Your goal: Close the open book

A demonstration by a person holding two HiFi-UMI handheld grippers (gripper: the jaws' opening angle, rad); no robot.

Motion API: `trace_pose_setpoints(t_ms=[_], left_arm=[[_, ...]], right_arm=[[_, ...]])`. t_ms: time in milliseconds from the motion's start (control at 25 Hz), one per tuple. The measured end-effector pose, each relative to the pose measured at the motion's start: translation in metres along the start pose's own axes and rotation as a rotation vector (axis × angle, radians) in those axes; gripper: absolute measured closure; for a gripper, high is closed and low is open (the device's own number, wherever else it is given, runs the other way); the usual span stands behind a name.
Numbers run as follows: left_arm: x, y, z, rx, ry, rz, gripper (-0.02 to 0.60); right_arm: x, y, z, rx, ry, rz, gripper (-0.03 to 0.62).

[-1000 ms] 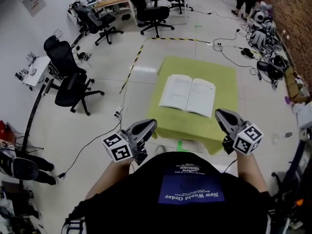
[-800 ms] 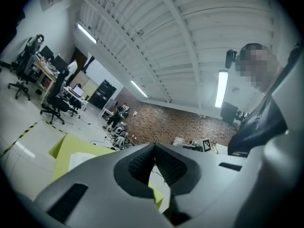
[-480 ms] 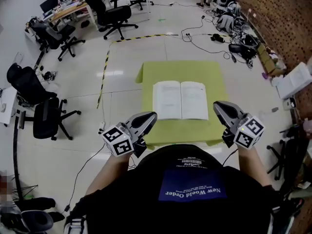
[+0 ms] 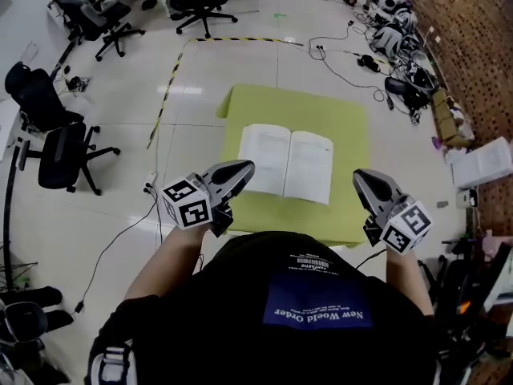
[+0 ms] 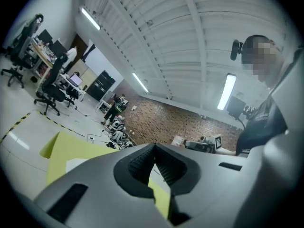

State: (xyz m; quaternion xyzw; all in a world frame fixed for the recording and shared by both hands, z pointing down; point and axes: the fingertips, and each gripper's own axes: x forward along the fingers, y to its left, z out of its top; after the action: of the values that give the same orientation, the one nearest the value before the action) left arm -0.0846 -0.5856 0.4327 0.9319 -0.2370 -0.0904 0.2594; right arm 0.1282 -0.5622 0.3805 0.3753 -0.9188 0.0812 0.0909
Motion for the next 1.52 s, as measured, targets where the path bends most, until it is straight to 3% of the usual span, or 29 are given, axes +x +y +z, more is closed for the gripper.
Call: trace_pose_setpoints(t_ms=[160,400,560,800,960,1160,1320,1520], left_arm=[[0.023,-0.002,-0.003,-0.042,-0.058,0.073,0.575],[0.022,0.013,-0.039,-0.183,-0.045,0.194,0.575],[0.013,0.031,-0.076,-0.367,-0.007,0.202,0.575],[0.014,0.062,-0.162,-0.687,0.089,0.208,0.572],[0.018,0.090,-0.204,-0.901,0.063,0.242,0.430],[0.020,0.113,-0.246,-1.127,0.009,0.362,0.266],[0.028,0.124,-0.249,-1.207,-0.057,0.389,0.254],[0.047,0.143,-0.231,-1.177,-0.147,0.350,0.254]], right_arm=[[0.004,-0.024,0.006,-0.039,-0.009,0.088,0.608],[0.017,-0.031,-0.001,0.011,-0.022,0.165,0.608],[0.027,-0.026,-0.012,0.045,-0.008,0.172,0.608],[0.047,-0.027,-0.055,0.120,0.056,0.158,0.608],[0.059,-0.031,-0.087,0.176,0.080,0.163,0.608],[0.063,-0.022,-0.125,0.247,0.106,0.207,0.602],[0.063,-0.019,-0.142,0.286,0.110,0.223,0.602],[0.060,-0.023,-0.152,0.336,0.102,0.219,0.602]])
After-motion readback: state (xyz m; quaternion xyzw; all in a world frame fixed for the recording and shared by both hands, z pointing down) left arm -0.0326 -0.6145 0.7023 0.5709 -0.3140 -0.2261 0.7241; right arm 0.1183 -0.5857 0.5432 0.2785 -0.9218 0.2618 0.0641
